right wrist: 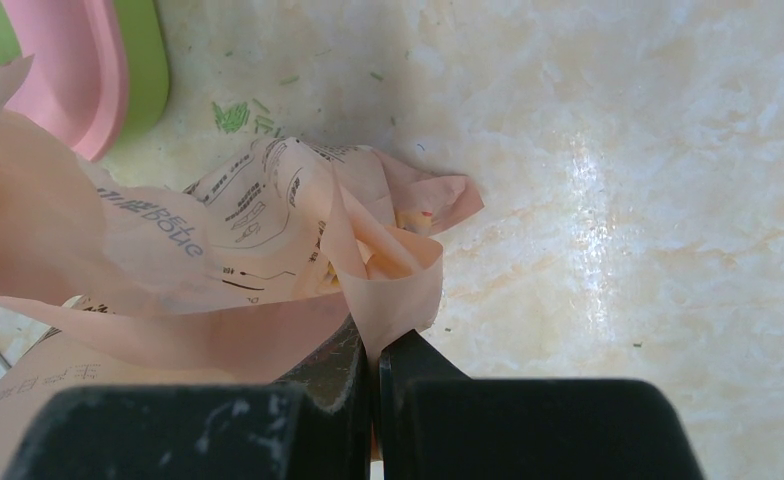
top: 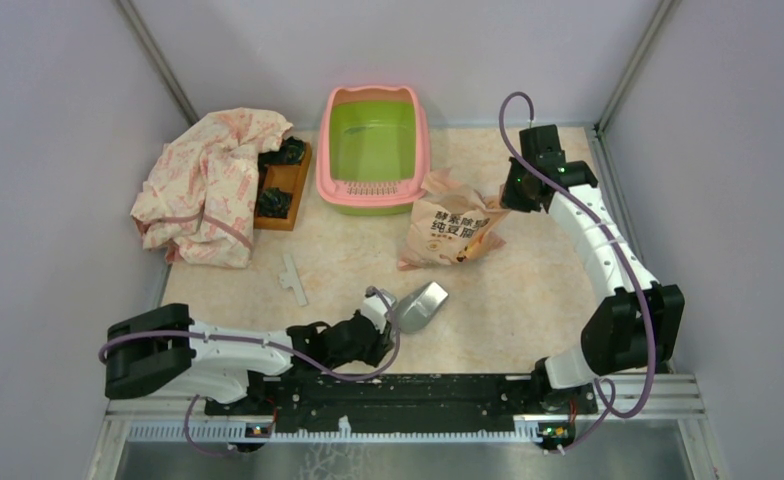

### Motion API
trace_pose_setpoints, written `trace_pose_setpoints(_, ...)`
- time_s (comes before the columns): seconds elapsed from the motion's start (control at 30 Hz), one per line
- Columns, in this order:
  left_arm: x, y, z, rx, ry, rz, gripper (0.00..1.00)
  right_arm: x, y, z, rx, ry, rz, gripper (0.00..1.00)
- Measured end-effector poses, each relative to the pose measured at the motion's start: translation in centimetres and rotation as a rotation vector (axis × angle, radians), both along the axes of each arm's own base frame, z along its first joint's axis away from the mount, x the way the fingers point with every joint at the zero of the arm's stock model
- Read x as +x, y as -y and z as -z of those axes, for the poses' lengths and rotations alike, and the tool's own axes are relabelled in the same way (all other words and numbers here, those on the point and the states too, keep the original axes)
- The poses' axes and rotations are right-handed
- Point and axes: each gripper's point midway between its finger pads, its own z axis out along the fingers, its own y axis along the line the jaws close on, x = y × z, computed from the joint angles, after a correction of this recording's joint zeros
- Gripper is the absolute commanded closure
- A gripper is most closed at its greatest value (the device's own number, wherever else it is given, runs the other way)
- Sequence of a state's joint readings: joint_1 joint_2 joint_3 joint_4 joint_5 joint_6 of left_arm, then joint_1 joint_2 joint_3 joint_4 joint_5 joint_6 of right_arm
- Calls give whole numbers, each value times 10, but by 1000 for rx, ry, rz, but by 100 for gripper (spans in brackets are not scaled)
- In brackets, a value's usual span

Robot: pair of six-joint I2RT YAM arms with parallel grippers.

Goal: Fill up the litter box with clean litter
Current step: Pick up the spatula from the center of the board.

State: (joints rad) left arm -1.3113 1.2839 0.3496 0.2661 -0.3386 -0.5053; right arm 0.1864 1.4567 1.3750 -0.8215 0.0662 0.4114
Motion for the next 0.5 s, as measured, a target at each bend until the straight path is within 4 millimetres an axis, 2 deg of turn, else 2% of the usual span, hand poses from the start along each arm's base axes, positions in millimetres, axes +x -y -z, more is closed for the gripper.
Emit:
trace_pose_setpoints(0.17, 4, 4, -9, 62, -16, -22, 83, 1, 0, 1, 0, -1, 0, 100)
trace_pose_setpoints(0.27, 9, 15, -26, 138, -31, -36, 83, 1, 0, 2, -3, -3, 0, 100)
trace_pose_setpoints(0.33, 12, 24, -45, 188, -41, -40, 83, 0, 1, 0, -12, -12, -3, 100)
trace_pose_setpoints(0.5, 17, 36, -108, 254, -53, -56, 82, -2, 3, -7, -64, -27, -11, 100)
